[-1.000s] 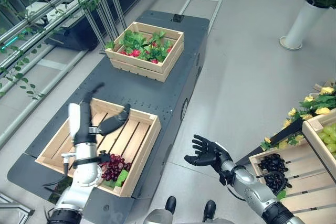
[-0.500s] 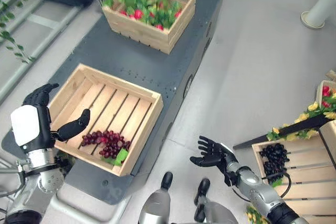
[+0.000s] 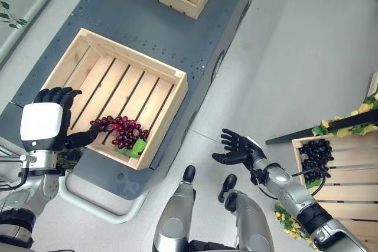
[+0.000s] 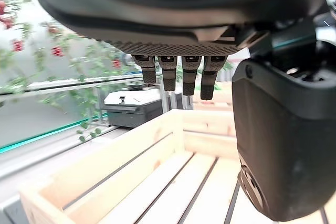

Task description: Pick up the fruits from the basket on one side to the basket on the other side

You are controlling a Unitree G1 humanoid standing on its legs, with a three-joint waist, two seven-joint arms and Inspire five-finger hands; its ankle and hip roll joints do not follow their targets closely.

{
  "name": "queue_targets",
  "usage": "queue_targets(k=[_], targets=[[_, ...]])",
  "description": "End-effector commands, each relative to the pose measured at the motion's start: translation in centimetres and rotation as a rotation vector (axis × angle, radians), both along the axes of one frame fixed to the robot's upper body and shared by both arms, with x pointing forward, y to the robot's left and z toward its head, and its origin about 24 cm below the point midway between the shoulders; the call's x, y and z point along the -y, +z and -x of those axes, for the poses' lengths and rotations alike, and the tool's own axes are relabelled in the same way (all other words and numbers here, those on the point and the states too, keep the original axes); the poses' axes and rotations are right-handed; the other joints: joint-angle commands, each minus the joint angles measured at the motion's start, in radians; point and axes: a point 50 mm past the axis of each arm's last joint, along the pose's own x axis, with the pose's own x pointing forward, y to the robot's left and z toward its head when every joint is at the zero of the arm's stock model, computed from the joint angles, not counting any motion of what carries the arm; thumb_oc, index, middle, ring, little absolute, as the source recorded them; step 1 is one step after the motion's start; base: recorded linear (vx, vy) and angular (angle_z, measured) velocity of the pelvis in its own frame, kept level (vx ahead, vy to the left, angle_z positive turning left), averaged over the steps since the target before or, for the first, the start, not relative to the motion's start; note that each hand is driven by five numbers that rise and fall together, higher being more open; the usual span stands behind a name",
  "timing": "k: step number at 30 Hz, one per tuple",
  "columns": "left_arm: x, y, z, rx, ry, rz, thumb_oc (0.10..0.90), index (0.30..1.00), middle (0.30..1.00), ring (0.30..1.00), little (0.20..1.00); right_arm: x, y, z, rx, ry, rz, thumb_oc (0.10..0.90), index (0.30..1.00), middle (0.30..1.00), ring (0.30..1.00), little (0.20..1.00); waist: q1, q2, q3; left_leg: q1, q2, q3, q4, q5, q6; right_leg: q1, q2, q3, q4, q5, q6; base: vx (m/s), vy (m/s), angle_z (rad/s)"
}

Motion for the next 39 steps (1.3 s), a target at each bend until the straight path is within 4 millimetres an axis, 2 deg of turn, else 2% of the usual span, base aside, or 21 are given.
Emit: queue_targets(k=[1,5,11,19,24,39], targets=[[-3.1,5.3,0.9,0.130,0.110,-0.169,0.800,0.900,0.900,0.900,0.900,-0.6,2.5,-0.1,0.143,0.108,0.004,0.800,0.900,0.900,0.900,0.900,-0.019,0.021,-0.003,-0.030,-0.042,0.067,0.072,-0.075,0.070,0.067,0.018,-0.033,0.143,-0.137,-0.058,-0.02,0.155,-0.02],[-4.2,4.7,1.7,0.081,0.184,-0.160,0.800,0.900,0.900,0.900,0.900,-0.3,2.5,-0.4,0.144,0.118,0.033,0.800,0.900,0.900,0.900,0.900,-0.025,0.022,-0.003,-0.071,-0.036,0.086,0.129,-0.102,0.081,0.023,0.009,-0.020,0.198,-0.155,-0.061,-0.01,0.131,-0.10],[-4.9,5.2,1.5,0.037,0.243,-0.197,0.800,0.900,0.900,0.900,0.900,0.0,3.2,-1.0,0.157,0.113,0.047,0.800,0.900,0.900,0.900,0.900,-0.031,0.011,-0.003,-0.127,-0.026,0.091,0.173,-0.116,0.082,-0.030,0.013,-0.009,0.238,-0.163,-0.063,-0.01,0.079,-0.06],[-4.0,8.1,-1.1,-0.004,0.216,-0.279,0.800,0.900,0.900,0.900,0.900,-0.1,4.5,-1.6,0.206,0.097,0.034,0.800,0.900,0.900,0.900,0.900,-0.042,-0.006,-0.003,-0.208,-0.019,0.092,0.205,-0.121,0.089,-0.115,0.018,-0.010,0.281,-0.163,-0.062,-0.01,0.029,0.04],[-4.0,7.9,-1.8,-0.127,0.246,-0.258,0.800,0.900,0.900,0.900,0.900,0.1,4.8,-1.7,0.223,0.078,0.038,0.800,0.900,0.900,0.900,0.900,-0.052,-0.006,-0.003,-0.244,-0.012,0.096,0.218,-0.122,0.090,-0.152,0.022,-0.005,0.294,-0.162,-0.062,0.00,0.025,-0.02],[-4.3,8.3,-3.4,-0.349,0.331,-0.254,0.800,0.900,0.900,0.900,0.900,1.2,5.4,-2.2,0.244,0.033,0.017,0.800,0.900,0.900,0.900,0.900,-0.075,-0.023,-0.003,-0.293,0.003,0.100,0.200,-0.103,0.086,-0.205,0.030,-0.007,0.279,-0.143,-0.056,0.00,0.003,0.02]])
